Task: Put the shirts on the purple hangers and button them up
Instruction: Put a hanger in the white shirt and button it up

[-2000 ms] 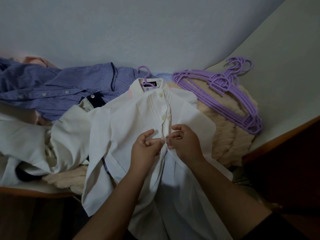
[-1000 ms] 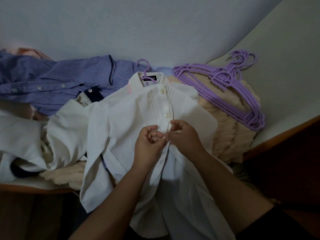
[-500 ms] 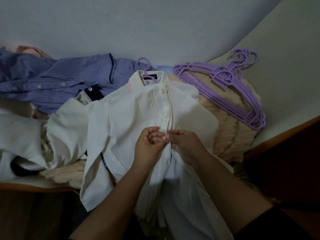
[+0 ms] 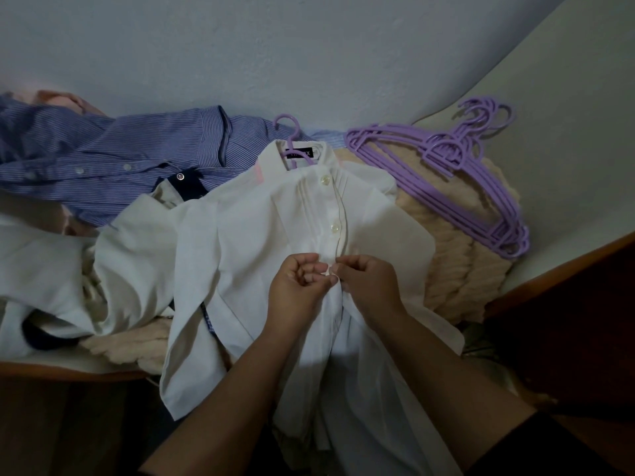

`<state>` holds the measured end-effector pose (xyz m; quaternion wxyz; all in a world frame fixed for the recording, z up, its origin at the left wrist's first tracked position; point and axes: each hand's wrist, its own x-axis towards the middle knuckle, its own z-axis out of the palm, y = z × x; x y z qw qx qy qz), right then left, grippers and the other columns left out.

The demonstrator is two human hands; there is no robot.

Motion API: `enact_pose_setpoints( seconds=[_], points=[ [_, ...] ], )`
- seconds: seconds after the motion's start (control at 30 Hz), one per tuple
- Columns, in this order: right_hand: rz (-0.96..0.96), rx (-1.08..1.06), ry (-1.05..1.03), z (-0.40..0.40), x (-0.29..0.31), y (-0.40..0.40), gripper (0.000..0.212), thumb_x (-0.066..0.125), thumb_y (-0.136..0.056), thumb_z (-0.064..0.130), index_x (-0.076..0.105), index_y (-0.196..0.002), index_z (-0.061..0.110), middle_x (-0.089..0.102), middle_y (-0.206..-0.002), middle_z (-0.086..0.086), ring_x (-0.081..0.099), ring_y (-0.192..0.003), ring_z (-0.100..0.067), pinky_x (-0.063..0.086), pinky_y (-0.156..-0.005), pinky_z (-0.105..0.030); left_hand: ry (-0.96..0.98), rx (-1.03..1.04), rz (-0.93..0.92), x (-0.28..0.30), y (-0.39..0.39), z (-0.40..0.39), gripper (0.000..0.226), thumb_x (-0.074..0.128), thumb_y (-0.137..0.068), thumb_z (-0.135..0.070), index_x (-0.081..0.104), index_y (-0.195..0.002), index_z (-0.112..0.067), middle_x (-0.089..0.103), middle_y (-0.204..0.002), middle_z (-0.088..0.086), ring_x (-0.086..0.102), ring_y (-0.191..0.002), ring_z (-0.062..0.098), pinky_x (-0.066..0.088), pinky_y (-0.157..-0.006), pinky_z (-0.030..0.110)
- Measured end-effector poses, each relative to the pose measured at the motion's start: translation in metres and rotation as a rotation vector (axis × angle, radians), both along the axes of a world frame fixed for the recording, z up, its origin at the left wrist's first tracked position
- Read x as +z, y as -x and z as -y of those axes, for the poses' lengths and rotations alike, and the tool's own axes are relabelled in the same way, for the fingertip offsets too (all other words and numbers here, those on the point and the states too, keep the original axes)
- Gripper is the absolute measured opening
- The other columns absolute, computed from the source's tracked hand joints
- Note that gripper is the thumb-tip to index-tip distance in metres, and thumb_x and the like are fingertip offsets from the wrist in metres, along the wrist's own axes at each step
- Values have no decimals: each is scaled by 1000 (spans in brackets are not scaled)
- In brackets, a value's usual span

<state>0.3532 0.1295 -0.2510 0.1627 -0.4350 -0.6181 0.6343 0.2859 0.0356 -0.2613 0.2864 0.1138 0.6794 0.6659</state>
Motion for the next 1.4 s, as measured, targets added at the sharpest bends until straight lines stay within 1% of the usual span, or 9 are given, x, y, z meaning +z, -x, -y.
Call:
enact_pose_setpoints(
  seconds=[0.23,0.4,0.57,0.7,0.8,0.9,1.1,1.23,1.4],
  points=[
    [0,216,-258,-2,4,0,25,51,-90,-2,71,-95,10,64,-87,10,59,-81,2,44,-76,-4,16,7,-31,4,-2,-1,35,72,-75,11,58,-97,-13,67,-82,4,62,-70,9,55,-73,17],
    [-20,213,-129,-4,7,2,28,46,-90,-4,72,-93,7,68,-89,0,62,-82,-1,46,-74,-4,87,-3,-142,0,-4,0,30,74,-76,5,62,-97,-13,67,-81,10,62,-73,14,55,-72,21],
    [-106,85,149,-2,2,0,31,49,-87,-7,69,-74,12,71,-83,-10,68,-83,-21,55,-78,-28,125,-68,-113,-8,-3,3,26,77,-76,-3,69,-97,-16,63,-75,10,61,-73,15,55,-78,24],
    [-175,24,338,-1,0,0,26,51,-86,-10,67,-72,6,69,-85,-23,67,-84,-35,56,-82,-43,95,-131,-45,-10,0,7,25,70,-84,-6,71,-108,-14,74,-94,6,69,-91,14,54,-86,22],
    [-200,-21,342,0,-2,1,22,51,-87,-9,63,-77,7,67,-84,-18,65,-81,-30,56,-78,-38,95,-141,-29,-12,-1,7,28,68,-86,-9,69,-115,-14,73,-103,1,69,-96,9,52,-89,20],
    [-173,-43,272,2,-6,4,20,52,-87,-7,58,-81,11,64,-80,-10,62,-75,-21,51,-64,-27,64,-110,22,-13,-1,6,31,75,-80,-10,71,-109,-20,75,-96,4,69,-97,23,52,-94,34],
    [-111,-58,261,-1,-9,10,21,57,-86,-3,50,-76,14,62,-84,-10,62,-85,-26,54,-83,-43,-38,-77,225,-9,-1,6,20,60,-92,-16,72,-107,-11,73,-103,9,68,-103,23,52,-95,35],
    [-138,19,258,-4,-5,8,24,56,-86,-7,51,-72,13,61,-77,-9,60,-76,-25,54,-78,-43,-72,-92,389,-10,6,4,26,57,-93,-13,67,-113,2,70,-107,21,64,-108,36,49,-99,42],
    [-145,-59,353,-25,4,14,32,46,-87,-13,59,-68,9,66,-68,-9,63,-65,-23,55,-62,-31,29,-87,285,-12,23,3,35,74,-81,-29,68,-111,-11,72,-96,9,66,-91,21,53,-82,32]
  ],
)
